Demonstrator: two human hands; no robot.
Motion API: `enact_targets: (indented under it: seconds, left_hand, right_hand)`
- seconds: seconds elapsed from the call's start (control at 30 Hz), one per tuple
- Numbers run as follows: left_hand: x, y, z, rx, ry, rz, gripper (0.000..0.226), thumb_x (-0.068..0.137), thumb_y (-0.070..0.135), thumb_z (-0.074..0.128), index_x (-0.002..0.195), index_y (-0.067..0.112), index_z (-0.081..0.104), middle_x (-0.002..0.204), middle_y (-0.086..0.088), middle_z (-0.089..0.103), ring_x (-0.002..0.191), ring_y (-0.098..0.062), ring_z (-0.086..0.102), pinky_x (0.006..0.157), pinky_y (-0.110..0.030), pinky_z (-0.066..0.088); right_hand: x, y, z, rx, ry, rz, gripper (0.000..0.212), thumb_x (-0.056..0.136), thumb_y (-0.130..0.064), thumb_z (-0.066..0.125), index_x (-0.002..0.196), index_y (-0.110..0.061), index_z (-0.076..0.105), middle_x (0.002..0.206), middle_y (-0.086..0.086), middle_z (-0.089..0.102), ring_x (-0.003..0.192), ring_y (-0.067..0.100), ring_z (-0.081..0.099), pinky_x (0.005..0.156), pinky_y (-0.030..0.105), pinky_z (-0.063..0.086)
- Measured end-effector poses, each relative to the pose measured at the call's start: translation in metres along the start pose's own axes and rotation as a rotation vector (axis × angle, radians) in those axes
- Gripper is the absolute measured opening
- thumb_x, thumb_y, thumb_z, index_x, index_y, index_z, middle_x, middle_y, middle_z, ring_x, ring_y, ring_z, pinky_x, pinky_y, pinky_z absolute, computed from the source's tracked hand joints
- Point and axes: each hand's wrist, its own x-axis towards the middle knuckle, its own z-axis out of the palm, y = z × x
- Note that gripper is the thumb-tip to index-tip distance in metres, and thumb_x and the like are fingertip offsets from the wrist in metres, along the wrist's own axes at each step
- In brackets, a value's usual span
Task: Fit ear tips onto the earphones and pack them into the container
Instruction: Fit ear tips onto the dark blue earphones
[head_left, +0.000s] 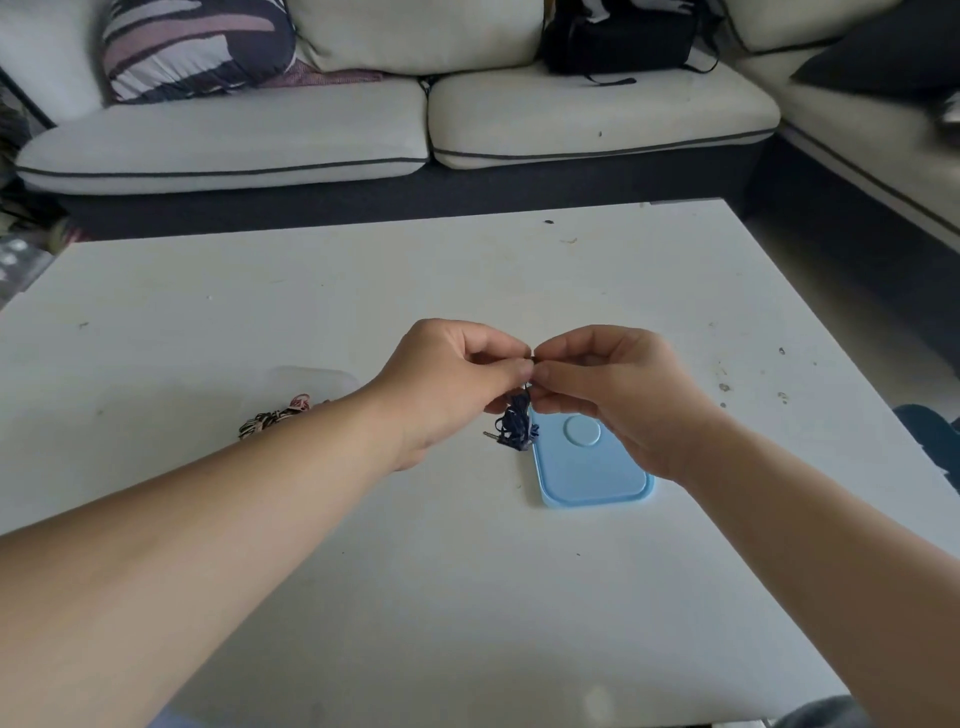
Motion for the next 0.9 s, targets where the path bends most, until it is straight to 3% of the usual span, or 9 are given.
enact_targets:
  seconds: [0.13, 0.23, 0.37, 0.47, 0.57, 0.67, 0.73, 0.83, 0.9]
  left_hand:
    - [0.009, 0.0, 0.007, -0.063, 0.045, -0.024, 0.007, 0.091, 0.006, 0.075, 0.095, 0.012, 0.078, 0.088, -0.008, 0.078, 0.077, -0.018, 0.078, 0.078, -0.028, 0.063]
    - [0.012, 0.002, 0.016, -0.117, 0.036, -0.058, 0.008, 0.091, 0.003, 0.075, 0.096, 0.009, 0.076, 0.088, -0.009, 0.077, 0.073, -0.014, 0.077, 0.071, -0.021, 0.061]
    - [0.015, 0.0, 0.025, -0.099, 0.029, -0.066, 0.005, 0.091, 0.003, 0.074, 0.093, 0.008, 0.076, 0.084, -0.009, 0.077, 0.074, -0.014, 0.077, 0.076, -0.026, 0.064]
    - [0.017, -0.001, 0.027, -0.118, 0.033, -0.084, 0.005, 0.092, 0.002, 0.073, 0.095, 0.005, 0.075, 0.085, -0.01, 0.075, 0.073, -0.015, 0.076, 0.072, -0.025, 0.063]
    - [0.017, -0.001, 0.026, -0.157, 0.038, -0.102, 0.006, 0.092, 0.0, 0.073, 0.097, 0.002, 0.074, 0.089, -0.011, 0.073, 0.071, -0.014, 0.076, 0.069, -0.023, 0.061]
    - [0.018, 0.0, 0.024, -0.183, 0.039, -0.109, 0.007, 0.093, 0.001, 0.072, 0.099, 0.002, 0.074, 0.09, -0.012, 0.073, 0.073, -0.016, 0.076, 0.071, -0.025, 0.062]
    - [0.019, 0.0, 0.021, -0.209, 0.046, -0.112, 0.009, 0.093, 0.001, 0.072, 0.101, 0.0, 0.073, 0.091, -0.014, 0.071, 0.072, -0.017, 0.075, 0.072, -0.026, 0.062]
    - [0.017, 0.001, 0.016, -0.241, 0.05, -0.114, 0.01, 0.093, 0.0, 0.071, 0.102, 0.0, 0.073, 0.09, -0.015, 0.07, 0.073, -0.019, 0.074, 0.07, -0.026, 0.06]
    - [0.015, 0.002, 0.013, -0.249, 0.054, -0.115, 0.01, 0.093, 0.0, 0.071, 0.103, -0.001, 0.073, 0.091, -0.016, 0.071, 0.073, -0.019, 0.074, 0.069, -0.025, 0.059]
  right_hand:
    - [0.007, 0.0, -0.015, 0.041, 0.053, 0.03, 0.018, 0.087, 0.002, 0.075, 0.105, 0.004, 0.071, 0.089, 0.023, 0.073, 0.076, 0.031, 0.072, 0.077, 0.039, 0.063]
    - [0.02, 0.002, -0.028, 0.094, 0.253, 0.05, 0.009, 0.091, -0.004, 0.072, 0.1, 0.0, 0.072, 0.084, 0.017, 0.071, 0.071, 0.028, 0.07, 0.074, 0.04, 0.064]
    - [0.043, 0.029, -0.043, -0.388, 0.447, 0.048, 0.013, 0.09, -0.009, 0.064, 0.099, -0.012, 0.073, 0.083, 0.005, 0.072, 0.067, 0.021, 0.067, 0.066, 0.037, 0.061]
    - [0.056, 0.054, -0.047, -0.686, 0.416, 0.043, 0.018, 0.092, -0.016, 0.063, 0.106, -0.018, 0.072, 0.082, -0.006, 0.068, 0.066, 0.017, 0.062, 0.064, 0.029, 0.053]
    - [0.065, 0.068, -0.047, -0.827, 0.356, 0.043, 0.02, 0.092, -0.018, 0.063, 0.109, -0.018, 0.074, 0.086, -0.001, 0.07, 0.068, 0.021, 0.063, 0.066, 0.029, 0.052]
    - [0.069, 0.073, -0.044, -0.951, 0.332, 0.012, 0.019, 0.085, -0.008, 0.056, 0.07, -0.01, 0.067, 0.068, 0.004, 0.056, 0.057, 0.032, 0.046, 0.05, 0.027, 0.038]
    - [0.068, 0.072, -0.042, -1.013, 0.324, 0.002, 0.024, 0.086, -0.007, 0.054, 0.064, -0.014, 0.06, 0.071, 0.003, 0.052, 0.055, 0.025, 0.042, 0.048, 0.023, 0.027]
    - [0.063, 0.072, -0.041, -1.081, 0.297, -0.027, 0.015, 0.091, -0.013, 0.058, 0.08, -0.015, 0.068, 0.09, 0.003, 0.061, 0.07, 0.025, 0.057, 0.049, 0.024, 0.033]
    - [0.058, 0.064, -0.038, -1.001, 0.291, -0.029, 0.012, 0.092, -0.015, 0.059, 0.085, -0.015, 0.068, 0.087, 0.003, 0.067, 0.074, 0.026, 0.063, 0.054, 0.03, 0.046]
